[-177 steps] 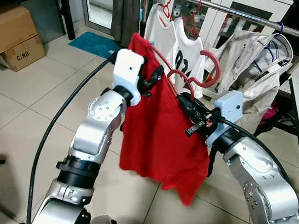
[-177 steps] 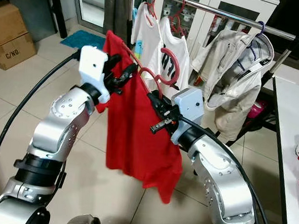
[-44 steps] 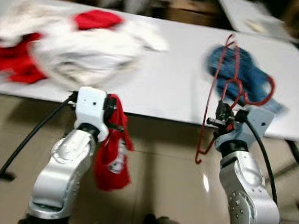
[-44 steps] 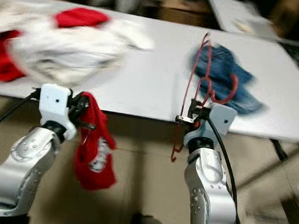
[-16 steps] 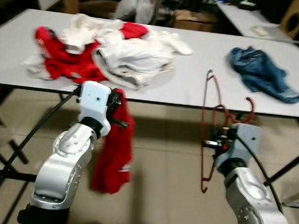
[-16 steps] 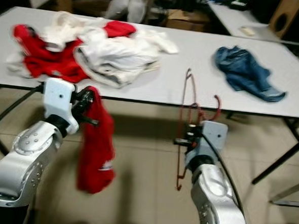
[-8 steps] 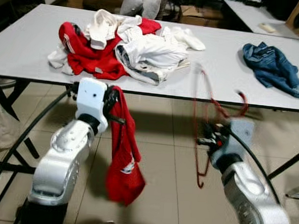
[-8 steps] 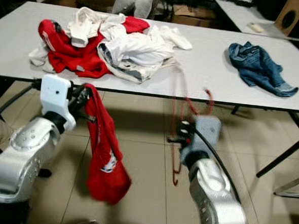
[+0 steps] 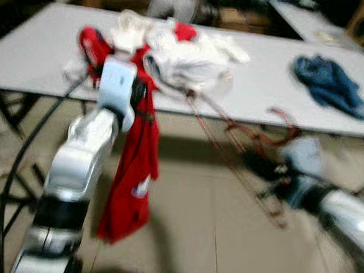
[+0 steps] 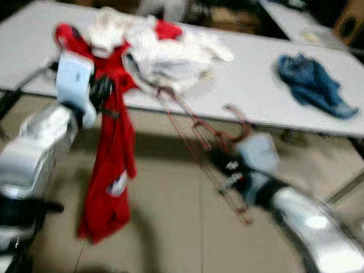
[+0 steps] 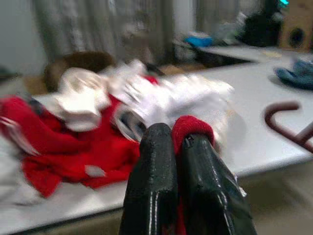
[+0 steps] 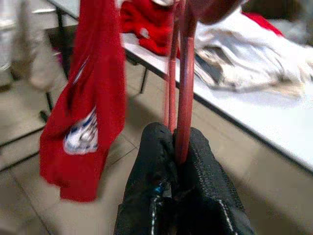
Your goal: Hang hanger
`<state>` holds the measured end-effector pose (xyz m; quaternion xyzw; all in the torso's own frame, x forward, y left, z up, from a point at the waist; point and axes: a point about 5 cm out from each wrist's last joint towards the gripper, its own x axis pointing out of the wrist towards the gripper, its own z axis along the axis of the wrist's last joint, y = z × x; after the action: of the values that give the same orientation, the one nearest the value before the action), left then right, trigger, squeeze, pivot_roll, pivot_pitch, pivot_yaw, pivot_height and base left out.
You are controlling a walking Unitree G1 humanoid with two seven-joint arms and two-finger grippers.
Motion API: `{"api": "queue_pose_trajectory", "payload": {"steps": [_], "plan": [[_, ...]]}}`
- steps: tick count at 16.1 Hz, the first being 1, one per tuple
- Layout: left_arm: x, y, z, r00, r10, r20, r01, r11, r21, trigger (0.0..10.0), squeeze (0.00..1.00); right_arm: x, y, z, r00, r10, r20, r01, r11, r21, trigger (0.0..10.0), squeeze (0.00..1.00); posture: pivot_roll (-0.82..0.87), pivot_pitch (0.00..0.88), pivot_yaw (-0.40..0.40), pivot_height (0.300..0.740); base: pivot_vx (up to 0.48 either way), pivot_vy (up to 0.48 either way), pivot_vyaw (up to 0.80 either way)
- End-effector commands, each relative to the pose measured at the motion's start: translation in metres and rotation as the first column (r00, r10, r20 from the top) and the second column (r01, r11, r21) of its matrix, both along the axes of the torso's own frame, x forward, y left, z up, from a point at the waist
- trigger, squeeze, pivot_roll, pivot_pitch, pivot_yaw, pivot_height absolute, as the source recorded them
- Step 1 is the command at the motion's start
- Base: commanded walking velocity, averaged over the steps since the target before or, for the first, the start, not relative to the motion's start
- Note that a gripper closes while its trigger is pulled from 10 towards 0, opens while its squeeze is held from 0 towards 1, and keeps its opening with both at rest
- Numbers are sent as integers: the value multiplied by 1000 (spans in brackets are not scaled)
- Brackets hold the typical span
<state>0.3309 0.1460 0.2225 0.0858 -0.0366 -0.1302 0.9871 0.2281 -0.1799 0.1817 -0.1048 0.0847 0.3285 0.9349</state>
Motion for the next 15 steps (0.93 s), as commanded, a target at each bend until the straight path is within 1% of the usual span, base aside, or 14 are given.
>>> {"api": "queue_pose_trajectory", "payload": {"steps": [1, 2, 3, 4, 5, 7, 9, 10, 11, 12, 13, 15], "plan": [[3, -3, 8, 999, -11, 34, 11, 1000, -9, 10000, 0, -3, -2, 2, 999, 40, -17, -40, 999, 0, 10000, 0, 19, 12, -58, 740, 341, 0, 0], [11, -3, 15, 999, 5, 51, -5, 1000, -8, 10000, 0, -7, -5, 6, 993, 113, -41, -115, 993, -29, 10000, 0, 19, 12, -59, 740, 345, 0, 0], [14, -3, 18, 998, 11, 57, -10, 1000, -9, 10000, 0, -9, -6, 7, 989, 140, -49, -142, 989, -40, 10000, 0, 19, 12, -59, 740, 345, 0, 0], [20, -2, 28, 997, 14, 80, -13, 1000, -15, 10000, 0, -14, -8, 13, 980, 190, -64, -193, 980, -47, 10000, 0, 20, 9, -58, 740, 341, 0, 0], [21, -3, 33, 995, 3, 97, -1, 1000, -14, 10000, 0, -17, -10, 15, 973, 217, -76, -221, 974, -45, 10000, 0, 21, 9, -57, 740, 349, 0, 0], [21, -6, 40, 993, -18, 115, 22, 999, -31, 10000, 0, -20, -11, 16, 969, 234, -81, -239, 970, -55, 10000, 0, 21, 8, -55, 740, 354, 0, 0], [21, -11, 48, 989, -52, 139, 61, 996, -64, 10000, 0, -25, -9, 19, 955, 279, -98, -283, 959, -33, 10000, 0, 19, 6, -51, 740, 354, 0, 0], [22, -15, 53, 986, -74, 152, 88, 992, -91, 10000, 0, -27, -8, 19, 951, 290, -111, -295, 955, -26, 10000, 0, 19, 7, -50, 740, 352, 0, 0], [22, -17, 55, 985, -80, 156, 96, 990, -99, 10000, 0, -27, -7, 19, 950, 291, -116, -295, 955, -23, 10000, 0, 19, 7, -50, 740, 352, 0, 0], [21, -24, 64, 978, -118, 174, 144, 979, -144, 10000, 0, -30, -5, 18, 937, 323, -137, -328, 944, -23, 10000, 0, 19, 6, -53, 740, 352, 0, 0], [19, -28, 72, 972, -140, 191, 171, 972, -160, 10000, 0, -31, -5, 17, 932, 331, -148, -338, 941, -28, 10000, 0, 18, 5, -54, 740, 352, 0, 0], [16, -32, 89, 956, -176, 236, 218, 962, -166, 10000, 0, -30, -6, 15, 930, 332, -158, -342, 939, -39, 10000, 0, 17, 5, -56, 740, 354, 0, 0]]}}
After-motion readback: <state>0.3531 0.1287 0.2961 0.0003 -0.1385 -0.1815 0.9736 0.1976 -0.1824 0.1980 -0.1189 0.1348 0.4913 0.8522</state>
